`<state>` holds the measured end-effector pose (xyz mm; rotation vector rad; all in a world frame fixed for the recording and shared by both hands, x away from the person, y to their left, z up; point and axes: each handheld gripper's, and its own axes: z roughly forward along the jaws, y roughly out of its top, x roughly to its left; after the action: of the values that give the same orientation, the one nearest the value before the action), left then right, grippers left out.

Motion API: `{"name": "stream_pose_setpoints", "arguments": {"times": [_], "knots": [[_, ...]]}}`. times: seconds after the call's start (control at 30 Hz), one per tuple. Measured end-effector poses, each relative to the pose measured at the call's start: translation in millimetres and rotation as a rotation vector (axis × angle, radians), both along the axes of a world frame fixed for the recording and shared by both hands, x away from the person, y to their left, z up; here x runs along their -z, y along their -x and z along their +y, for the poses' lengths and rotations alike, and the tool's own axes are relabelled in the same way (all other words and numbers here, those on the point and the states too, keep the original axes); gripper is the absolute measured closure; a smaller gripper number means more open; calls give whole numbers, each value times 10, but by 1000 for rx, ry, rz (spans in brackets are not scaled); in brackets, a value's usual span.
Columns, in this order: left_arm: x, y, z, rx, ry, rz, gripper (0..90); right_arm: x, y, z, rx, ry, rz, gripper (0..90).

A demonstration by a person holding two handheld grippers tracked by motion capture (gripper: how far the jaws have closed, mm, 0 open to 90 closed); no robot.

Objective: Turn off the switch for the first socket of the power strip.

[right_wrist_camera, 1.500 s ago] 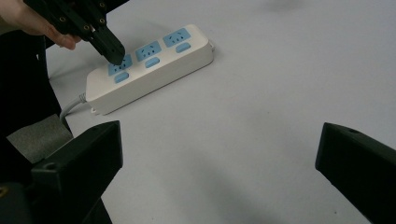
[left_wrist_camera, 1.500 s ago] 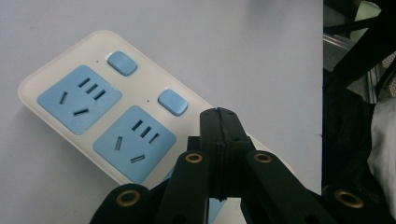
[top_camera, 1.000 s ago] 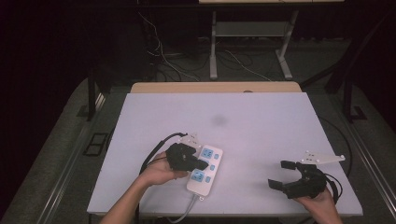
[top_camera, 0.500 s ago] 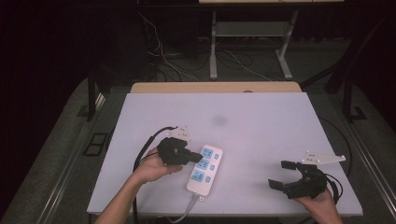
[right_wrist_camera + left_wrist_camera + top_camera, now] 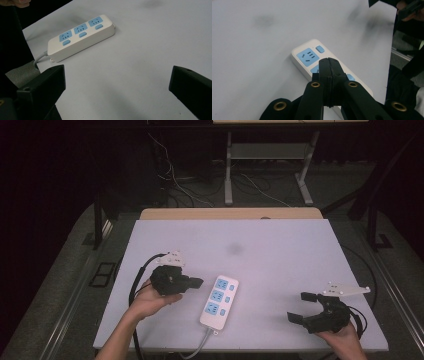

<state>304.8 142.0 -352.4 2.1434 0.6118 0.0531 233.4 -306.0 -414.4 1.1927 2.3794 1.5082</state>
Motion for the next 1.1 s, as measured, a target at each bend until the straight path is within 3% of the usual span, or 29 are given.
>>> {"name": "stream_pose_setpoints", "arguments": {"times": [0.07, 0.2, 0.23, 0.27, 0.33, 0.4, 0.43, 0.53, 0.63, 0.8, 1.1], "knots": [[-7, 16, 60, -28, 18, -3, 873, -1, 1, 1, 0, -1, 0, 4], [-4, 47, 162, -65, 57, 11, 749, -3, 2, 2, 1, -3, 0, 4], [-1, 59, 183, -74, 68, 9, 646, -4, 3, 0, 0, -3, -2, 4], [1, 67, 199, -78, 77, 8, 646, -4, 3, 0, 0, -3, -2, 4], [10, 87, 242, -102, 99, 13, 544, -5, 4, -1, 0, -4, -2, 4], [21, 97, 283, -130, 115, 22, 320, -5, 6, 0, 0, -4, -3, 4], [28, 103, 307, -132, 122, 21, 320, -5, 6, 0, 0, -4, -3, 4], [51, 133, 364, -147, 142, 27, 137, -6, 7, 0, -1, -4, -4, 4], [81, 170, 385, -169, 130, 24, 19, -6, 7, 0, 0, -5, -4, 4], [149, 245, 409, -197, 143, 11, 0, -4, 8, 8, 0, -4, -2, 4], [288, 335, 402, -196, 155, 6, 0, -4, 15, 10, -2, -3, 0, 4]]}}
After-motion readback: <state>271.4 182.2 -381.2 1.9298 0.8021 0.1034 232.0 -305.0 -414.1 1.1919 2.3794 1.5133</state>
